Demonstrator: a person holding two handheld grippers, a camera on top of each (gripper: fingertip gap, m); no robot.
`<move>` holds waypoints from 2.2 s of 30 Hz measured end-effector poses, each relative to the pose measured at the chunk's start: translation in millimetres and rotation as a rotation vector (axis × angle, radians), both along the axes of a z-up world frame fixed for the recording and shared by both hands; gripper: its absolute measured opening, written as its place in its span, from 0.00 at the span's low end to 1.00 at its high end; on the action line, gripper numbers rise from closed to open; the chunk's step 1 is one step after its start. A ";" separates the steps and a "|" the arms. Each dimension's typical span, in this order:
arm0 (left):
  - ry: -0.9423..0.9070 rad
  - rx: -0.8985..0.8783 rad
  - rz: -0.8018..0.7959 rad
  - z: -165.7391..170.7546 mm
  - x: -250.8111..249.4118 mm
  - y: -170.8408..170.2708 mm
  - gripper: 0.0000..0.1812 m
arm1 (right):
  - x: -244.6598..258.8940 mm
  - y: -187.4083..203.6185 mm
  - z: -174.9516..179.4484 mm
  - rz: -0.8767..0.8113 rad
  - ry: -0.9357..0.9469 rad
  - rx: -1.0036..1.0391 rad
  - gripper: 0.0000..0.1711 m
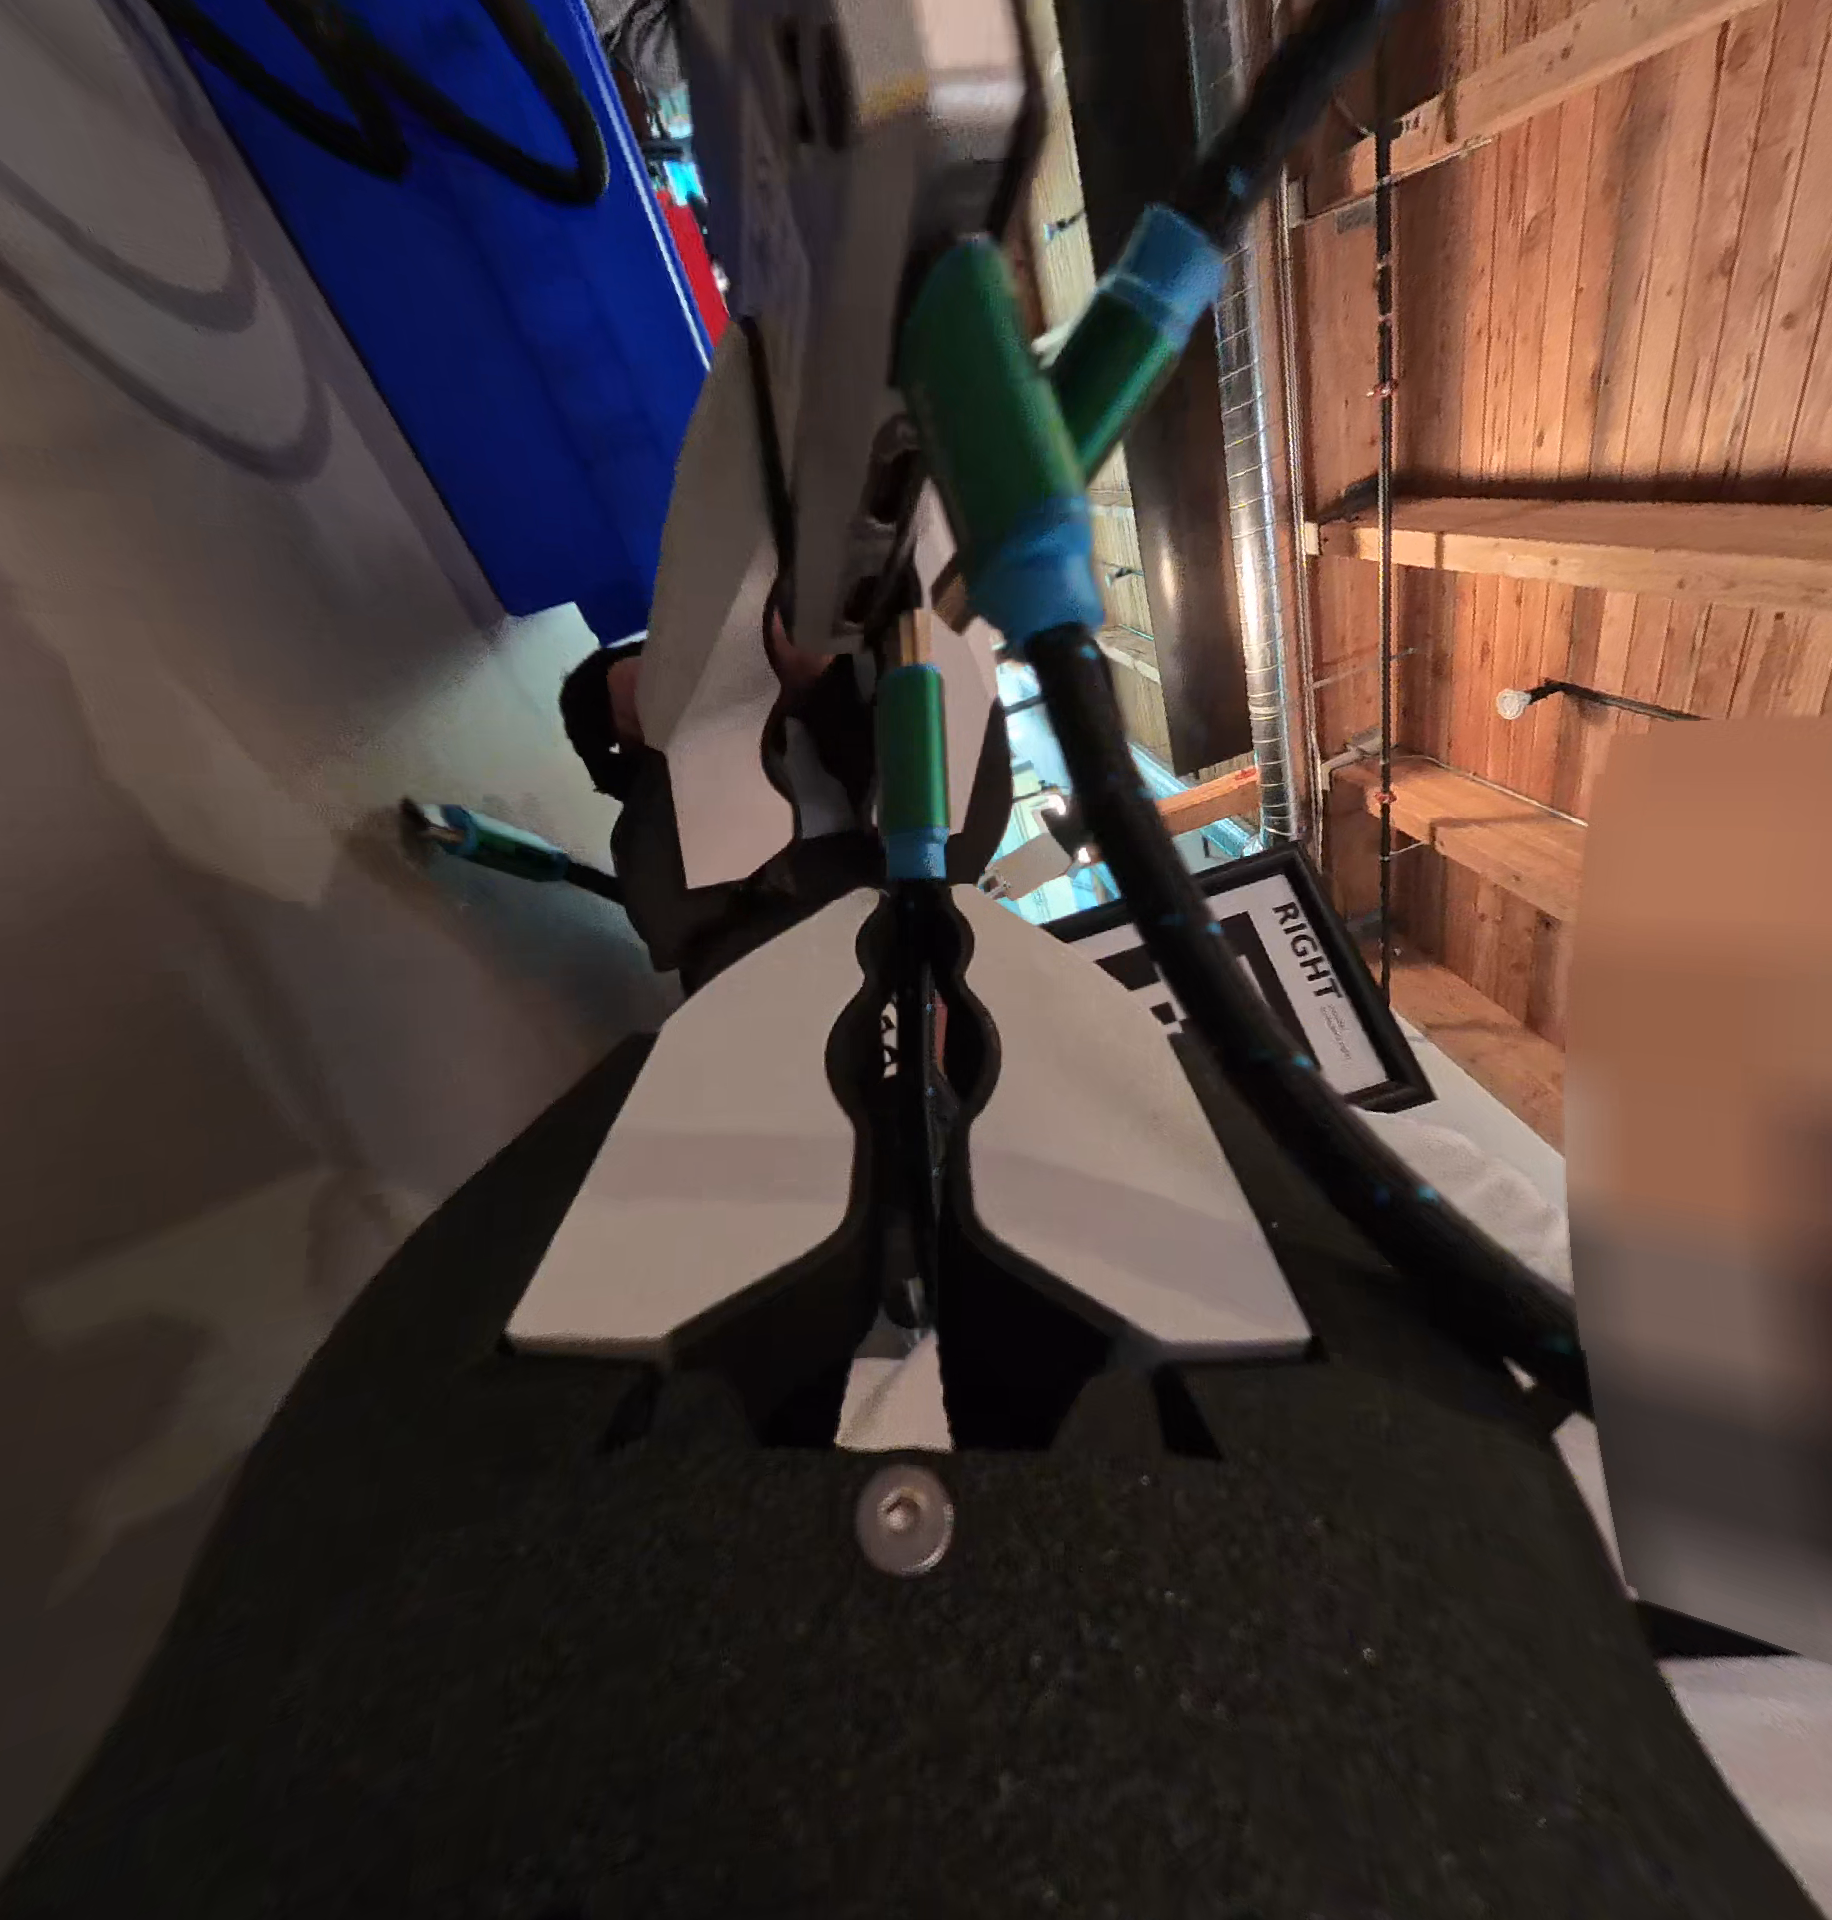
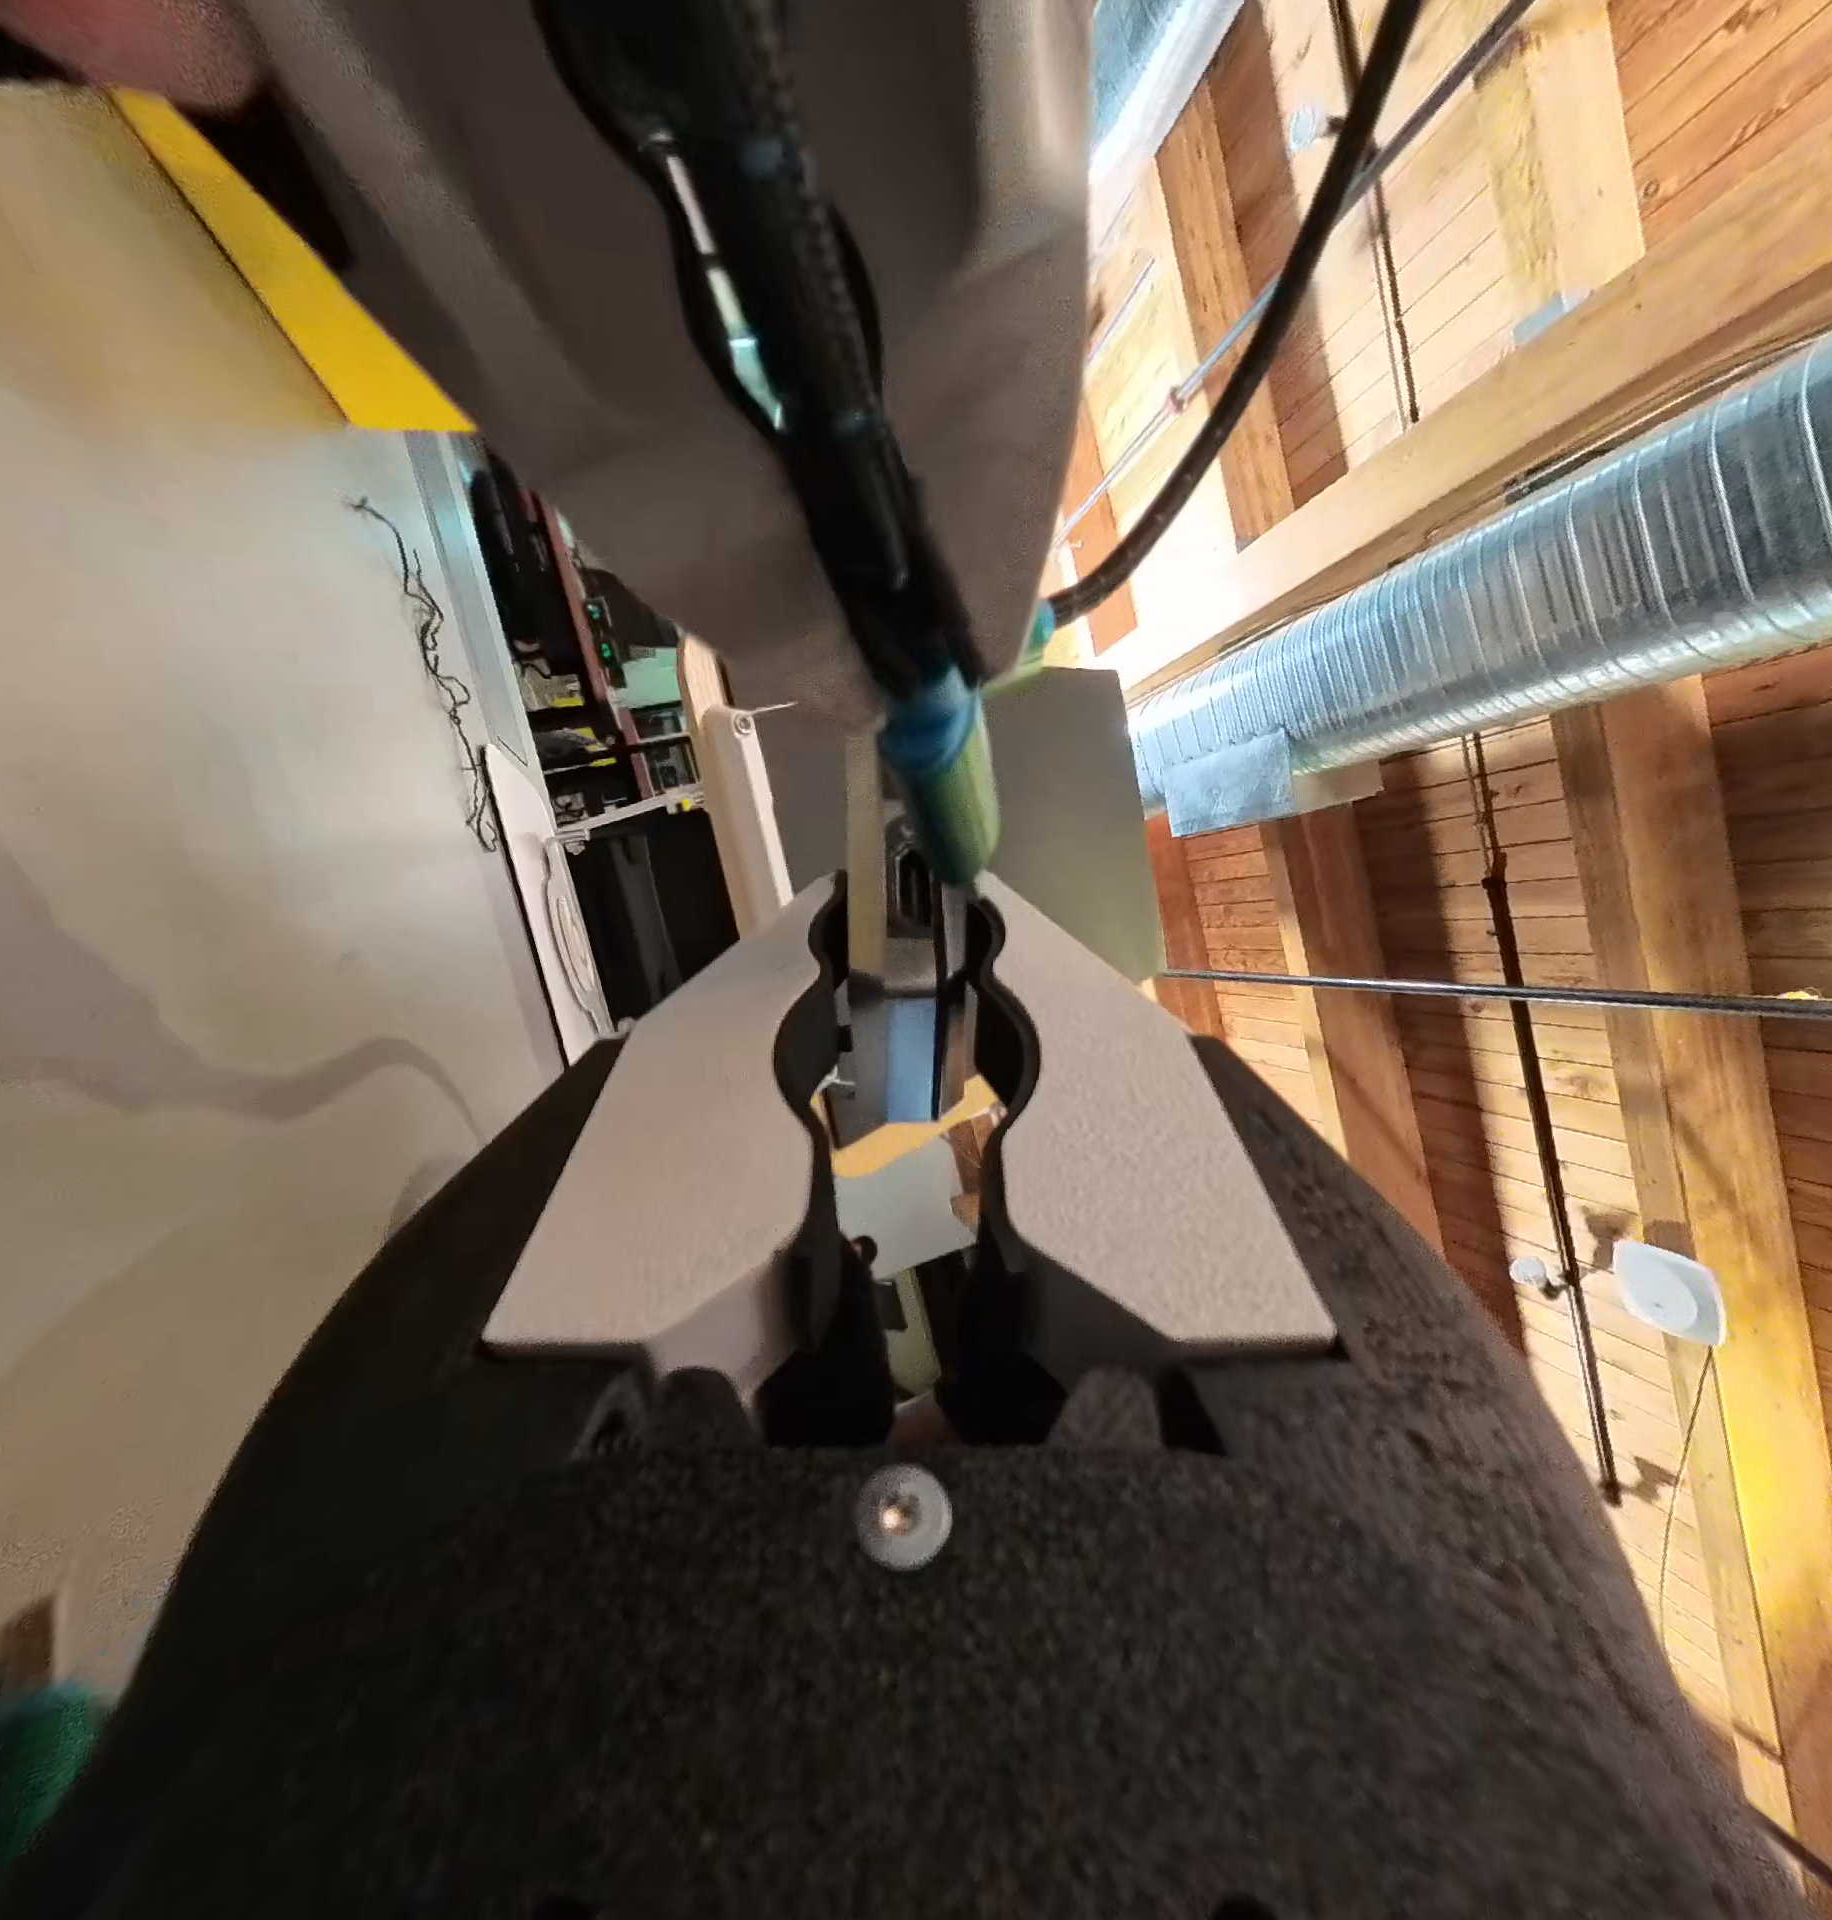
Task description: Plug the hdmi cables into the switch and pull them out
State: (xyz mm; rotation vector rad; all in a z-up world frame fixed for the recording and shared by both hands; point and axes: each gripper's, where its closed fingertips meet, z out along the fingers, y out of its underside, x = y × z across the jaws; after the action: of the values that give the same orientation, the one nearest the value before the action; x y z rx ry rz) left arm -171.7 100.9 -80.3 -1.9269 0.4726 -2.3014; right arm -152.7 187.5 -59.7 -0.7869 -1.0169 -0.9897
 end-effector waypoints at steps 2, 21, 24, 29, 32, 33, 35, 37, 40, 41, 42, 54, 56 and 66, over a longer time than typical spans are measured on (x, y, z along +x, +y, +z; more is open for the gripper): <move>-0.009 -0.047 -0.027 -3.3 1.0 -2.5 0.03 | -2.3 -1.2 0.3 0.016 0.001 0.006 0.11; -0.011 -0.069 0.000 -7.0 -4.0 5.0 0.03 | -6.9 -3.0 -3.2 0.027 -0.059 0.024 0.11; 0.021 -0.056 -0.010 -10.7 -5.6 4.7 0.03 | -9.2 -3.1 -6.9 0.031 -0.068 0.017 0.11; -0.010 -0.096 -0.021 -8.2 -9.2 6.2 0.03 | -11.6 -3.5 -6.9 0.033 -0.061 0.014 0.11; -0.110 -0.187 -0.002 -1.5 -11.4 11.7 0.03 | -11.0 -3.0 -6.0 0.023 -0.057 0.020 0.11; -0.132 -0.211 0.003 -0.9 -11.6 13.3 0.03 | -10.5 -2.6 -5.4 0.015 -0.063 0.026 0.11; -0.152 -0.234 0.013 -1.0 -10.6 14.2 0.03 | -9.8 -2.3 -5.7 0.005 -0.074 0.034 0.11; -0.188 -0.250 0.041 1.5 -10.1 17.3 0.03 | -8.2 -1.7 -6.9 0.000 -0.065 0.027 0.11; -0.252 -0.276 0.135 3.7 -7.5 24.3 0.03 | -3.8 2.4 -7.1 -0.035 -0.011 -0.006 0.11; -0.259 -0.255 0.171 4.9 -6.9 26.1 0.03 | -2.3 4.3 -7.9 -0.048 0.005 -0.021 0.10; -0.245 -0.216 0.199 4.9 -5.3 26.5 0.03 | -1.4 5.3 -8.4 -0.055 0.020 -0.036 0.10; -0.197 -0.066 0.403 6.7 1.9 28.9 0.03 | -4.0 8.5 -8.2 -0.123 0.060 -0.067 0.10; -0.175 -0.036 0.397 7.6 4.0 29.5 0.03 | -3.5 9.9 -7.6 -0.113 0.055 -0.061 0.10; -0.188 0.015 0.289 19.0 -23.1 32.6 0.14 | 17.1 24.3 -17.7 -0.075 0.058 -0.190 0.11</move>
State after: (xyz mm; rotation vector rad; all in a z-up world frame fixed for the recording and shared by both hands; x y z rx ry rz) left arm -194.8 133.4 -61.3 -1.6260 0.1770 -2.2509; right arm -135.7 211.8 -77.4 -1.0113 -1.0481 -0.9373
